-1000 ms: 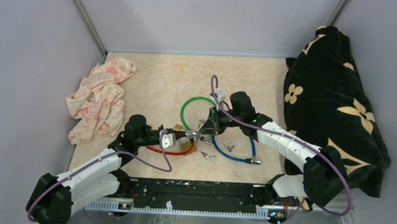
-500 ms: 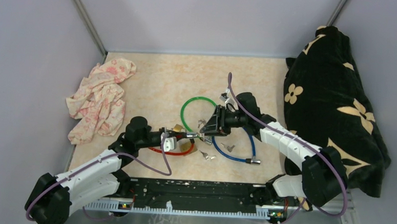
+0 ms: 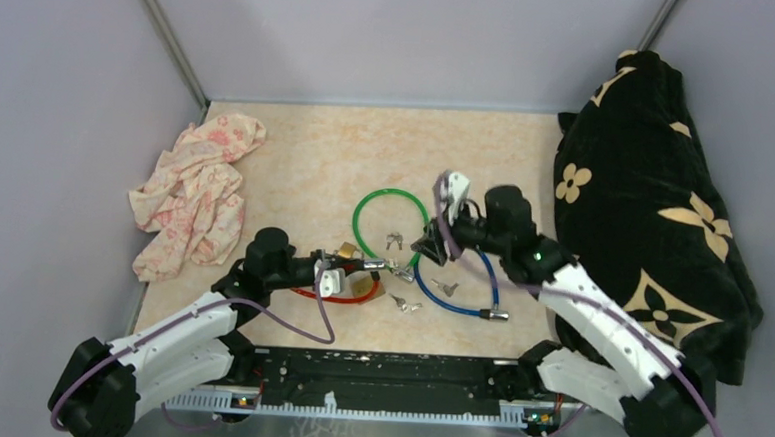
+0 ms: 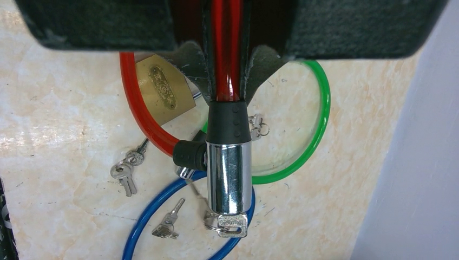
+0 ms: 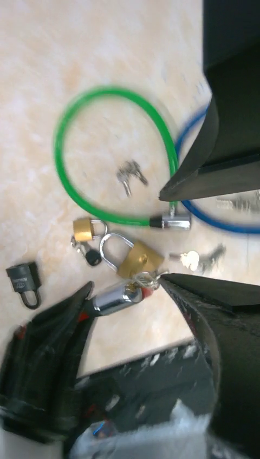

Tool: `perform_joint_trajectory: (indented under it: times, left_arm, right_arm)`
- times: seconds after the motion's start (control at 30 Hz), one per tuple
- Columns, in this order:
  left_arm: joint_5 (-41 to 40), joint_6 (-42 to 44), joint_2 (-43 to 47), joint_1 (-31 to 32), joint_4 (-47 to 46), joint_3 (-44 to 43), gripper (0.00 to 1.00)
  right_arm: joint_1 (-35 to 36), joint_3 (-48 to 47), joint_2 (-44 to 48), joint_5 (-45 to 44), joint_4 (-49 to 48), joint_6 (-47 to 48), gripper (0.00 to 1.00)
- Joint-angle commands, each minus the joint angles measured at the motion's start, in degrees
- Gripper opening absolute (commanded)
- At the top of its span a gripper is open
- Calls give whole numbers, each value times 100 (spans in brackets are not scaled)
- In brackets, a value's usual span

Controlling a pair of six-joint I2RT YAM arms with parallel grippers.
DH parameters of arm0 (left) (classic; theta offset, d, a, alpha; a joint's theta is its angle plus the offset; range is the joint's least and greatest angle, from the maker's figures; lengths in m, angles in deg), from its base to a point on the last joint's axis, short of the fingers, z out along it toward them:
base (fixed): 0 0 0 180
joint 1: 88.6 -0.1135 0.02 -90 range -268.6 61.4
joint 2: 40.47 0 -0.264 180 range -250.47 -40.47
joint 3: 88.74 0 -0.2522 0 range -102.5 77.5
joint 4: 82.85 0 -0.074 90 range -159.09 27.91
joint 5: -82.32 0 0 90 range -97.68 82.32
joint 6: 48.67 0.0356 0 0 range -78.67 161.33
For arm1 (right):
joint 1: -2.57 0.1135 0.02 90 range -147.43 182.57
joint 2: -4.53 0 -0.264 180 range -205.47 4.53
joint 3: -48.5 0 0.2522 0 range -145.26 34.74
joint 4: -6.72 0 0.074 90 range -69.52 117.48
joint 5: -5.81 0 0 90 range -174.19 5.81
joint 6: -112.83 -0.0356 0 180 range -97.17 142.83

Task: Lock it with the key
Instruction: Lock the lock.

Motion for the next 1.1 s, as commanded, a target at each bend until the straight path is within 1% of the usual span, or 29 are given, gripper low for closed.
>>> perform_joint_trajectory:
  times: [0.0, 0.03, 0.1, 0.13, 0.2, 0.27, 0.37, 0.53, 0.73, 0.8, 0.87, 0.97, 1.0, 1.03, 1.07]
  left_arm:
    - [22, 61, -85, -14, 590, 128, 0]
    - [22, 65, -85, -14, 587, 128, 0]
    - [10, 66, -88, -9, 587, 128, 0]
    - [4, 66, -95, -16, 594, 128, 0]
    - [-1, 63, -103, -16, 596, 128, 0]
    - [7, 59, -111, -14, 587, 128, 0]
    - [30, 36, -119, -13, 596, 120, 0]
    - [17, 27, -107, -10, 613, 101, 0]
    - [31, 29, -113, -13, 608, 102, 0]
    - [27, 28, -112, -8, 613, 102, 0]
    - [29, 25, -100, -12, 613, 106, 0]
    - [43, 23, -95, -13, 592, 119, 0]
    - [43, 12, -102, -13, 586, 127, 0]
    - [43, 6, -103, -13, 567, 128, 0]
    - [44, 0, -102, -12, 552, 128, 0]
  right_arm:
    - [970, 1232, 1366, -932, -1640, 4927, 53]
    - [1212, 1602, 1553, -1213, -2019, 5784, 56]
    - [1601, 2156, 1701, -1740, -2621, 7106, 56]
    - [1774, 2334, 1671, -1963, -2770, 7664, 56]
    - [2125, 2468, 1486, -2466, -3056, 8508, 55]
    - [2415, 2443, 1252, -2814, -3119, 9088, 50]
    - [2622, 2353, 1013, -2843, -2849, 9808, 48]
    - [2840, 2355, 732, -2910, -3038, 10094, 45]
    - [3005, 2334, 442, -2741, -2931, 10401, 42]
    - [3007, 2330, 367, -2683, -3094, 10285, 36]
    - [3011, 2307, 325, -2664, -3282, 10126, 27]
    - [3011, 2260, 274, -2587, -3325, 9938, 18]
    - [3011, 2247, 268, -2540, -3325, 9867, 11]
    - [3012, 2243, 274, -2490, -3312, 9813, 3]
    - [3009, 2253, 283, -2462, -3335, 9733, 0]
